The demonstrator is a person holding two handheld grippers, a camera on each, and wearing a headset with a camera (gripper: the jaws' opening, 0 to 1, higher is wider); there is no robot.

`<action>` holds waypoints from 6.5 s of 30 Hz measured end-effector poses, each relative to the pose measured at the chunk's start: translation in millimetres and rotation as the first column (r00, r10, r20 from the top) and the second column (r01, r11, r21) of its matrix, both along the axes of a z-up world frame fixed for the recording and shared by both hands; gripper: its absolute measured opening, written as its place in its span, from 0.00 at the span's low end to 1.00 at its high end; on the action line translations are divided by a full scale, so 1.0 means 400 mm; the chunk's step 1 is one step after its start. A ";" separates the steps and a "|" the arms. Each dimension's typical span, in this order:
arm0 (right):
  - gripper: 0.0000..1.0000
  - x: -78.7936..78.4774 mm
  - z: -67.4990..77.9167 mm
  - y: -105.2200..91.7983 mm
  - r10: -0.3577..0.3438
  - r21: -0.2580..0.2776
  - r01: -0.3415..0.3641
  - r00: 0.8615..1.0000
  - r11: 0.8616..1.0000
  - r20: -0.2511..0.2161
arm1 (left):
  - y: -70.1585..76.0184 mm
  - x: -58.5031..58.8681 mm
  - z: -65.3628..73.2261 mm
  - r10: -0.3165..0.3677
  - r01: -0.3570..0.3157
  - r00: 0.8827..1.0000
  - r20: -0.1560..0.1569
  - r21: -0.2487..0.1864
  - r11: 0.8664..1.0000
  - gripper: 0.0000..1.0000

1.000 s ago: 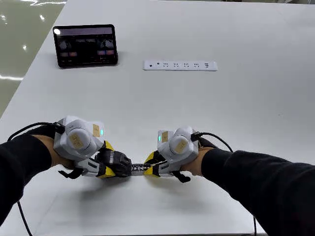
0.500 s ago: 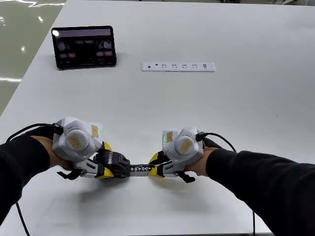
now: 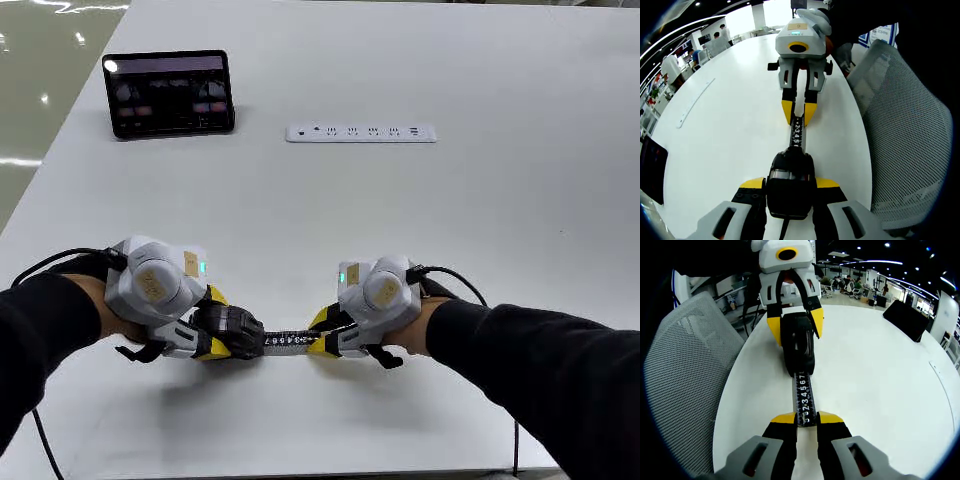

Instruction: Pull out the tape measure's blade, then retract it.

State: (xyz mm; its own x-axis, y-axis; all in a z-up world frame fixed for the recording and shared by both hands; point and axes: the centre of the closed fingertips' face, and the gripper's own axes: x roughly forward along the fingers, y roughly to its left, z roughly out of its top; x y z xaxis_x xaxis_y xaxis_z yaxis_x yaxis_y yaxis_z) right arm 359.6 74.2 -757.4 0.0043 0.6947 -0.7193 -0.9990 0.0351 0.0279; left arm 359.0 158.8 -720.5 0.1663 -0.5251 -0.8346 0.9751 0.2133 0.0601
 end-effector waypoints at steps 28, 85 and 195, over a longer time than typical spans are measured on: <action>0.10 0.004 -0.002 -0.054 -0.032 -0.007 0.032 0.999 0.999 0.001 | -0.002 -0.004 0.006 0.015 -0.015 1.000 0.007 -0.013 1.000 0.31; 0.09 0.012 0.005 -0.227 -0.088 -0.034 0.088 0.996 0.996 -0.017 | -0.003 -0.009 0.004 0.039 -0.040 0.999 -0.014 -0.018 0.999 0.32; 0.10 0.021 0.002 -0.413 -0.149 -0.095 0.147 0.989 0.985 -0.012 | 0.020 -0.006 -0.013 0.077 -0.077 0.997 -0.020 -0.022 0.997 0.32</action>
